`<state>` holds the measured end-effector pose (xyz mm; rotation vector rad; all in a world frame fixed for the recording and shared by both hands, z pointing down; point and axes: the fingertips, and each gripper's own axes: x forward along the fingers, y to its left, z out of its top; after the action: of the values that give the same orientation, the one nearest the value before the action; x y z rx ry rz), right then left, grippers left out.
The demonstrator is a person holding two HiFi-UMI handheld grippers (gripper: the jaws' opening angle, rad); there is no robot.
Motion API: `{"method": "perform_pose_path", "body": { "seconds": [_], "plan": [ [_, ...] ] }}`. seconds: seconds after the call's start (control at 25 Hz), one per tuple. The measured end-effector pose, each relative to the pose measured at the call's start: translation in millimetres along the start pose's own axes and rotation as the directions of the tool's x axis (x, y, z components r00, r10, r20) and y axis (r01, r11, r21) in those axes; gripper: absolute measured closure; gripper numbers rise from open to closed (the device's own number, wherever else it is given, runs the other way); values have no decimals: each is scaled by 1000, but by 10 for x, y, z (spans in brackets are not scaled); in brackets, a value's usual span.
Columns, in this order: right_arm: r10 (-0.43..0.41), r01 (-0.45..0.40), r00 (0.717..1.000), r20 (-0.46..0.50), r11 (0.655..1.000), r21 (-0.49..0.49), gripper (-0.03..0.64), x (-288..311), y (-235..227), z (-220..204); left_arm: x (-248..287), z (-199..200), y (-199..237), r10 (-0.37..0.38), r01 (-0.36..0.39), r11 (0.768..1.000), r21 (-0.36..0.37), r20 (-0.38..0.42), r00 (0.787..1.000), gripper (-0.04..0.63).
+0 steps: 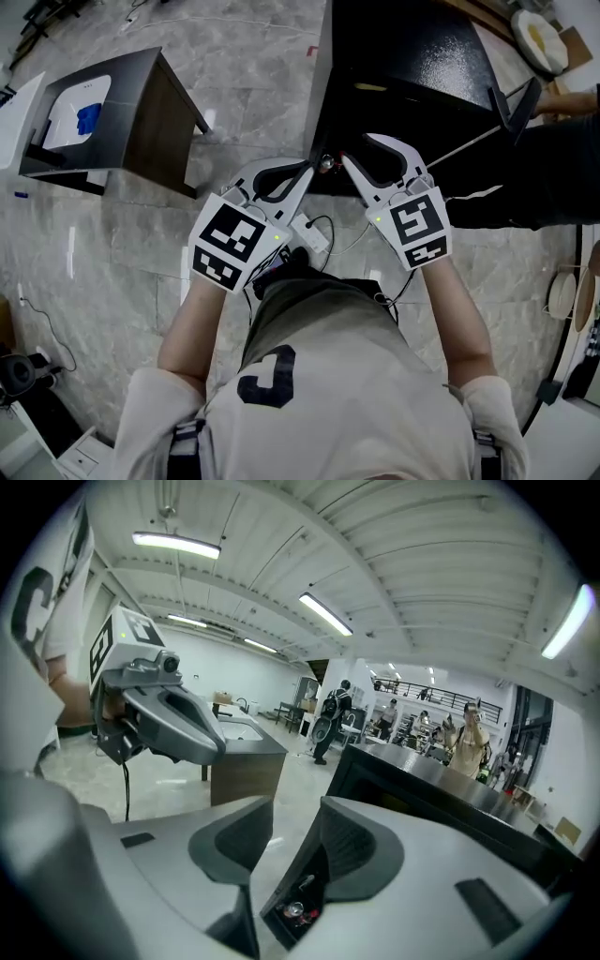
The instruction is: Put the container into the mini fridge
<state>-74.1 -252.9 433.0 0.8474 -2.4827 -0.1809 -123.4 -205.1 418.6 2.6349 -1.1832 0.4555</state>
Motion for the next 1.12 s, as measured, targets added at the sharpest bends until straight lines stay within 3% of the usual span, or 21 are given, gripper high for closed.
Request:
{"method": "perform_pose_path", "body": {
  "seconds": [0.32,0.48,0.6,1.12],
  "plan": [
    [22,-23,999,35,998,54,459,-481,-74,-52,143,107,-434,-2,2,1000,-7,-2,1000,538],
    [13,-16,999,37,997,71,548,-834,-137,-168,251,186,-777,-17,17,1000,-5,-14,1000,538],
    [-5,3,999,40,998,57,574,-1081,-261,-245,387,326,-985,-36,36,999,17,4,999,538],
    [12,-21,993,113,997,74,580,-2079,-290,-456,530,477,-1902,-62,60,997,49,40,997,538]
  ]
}}
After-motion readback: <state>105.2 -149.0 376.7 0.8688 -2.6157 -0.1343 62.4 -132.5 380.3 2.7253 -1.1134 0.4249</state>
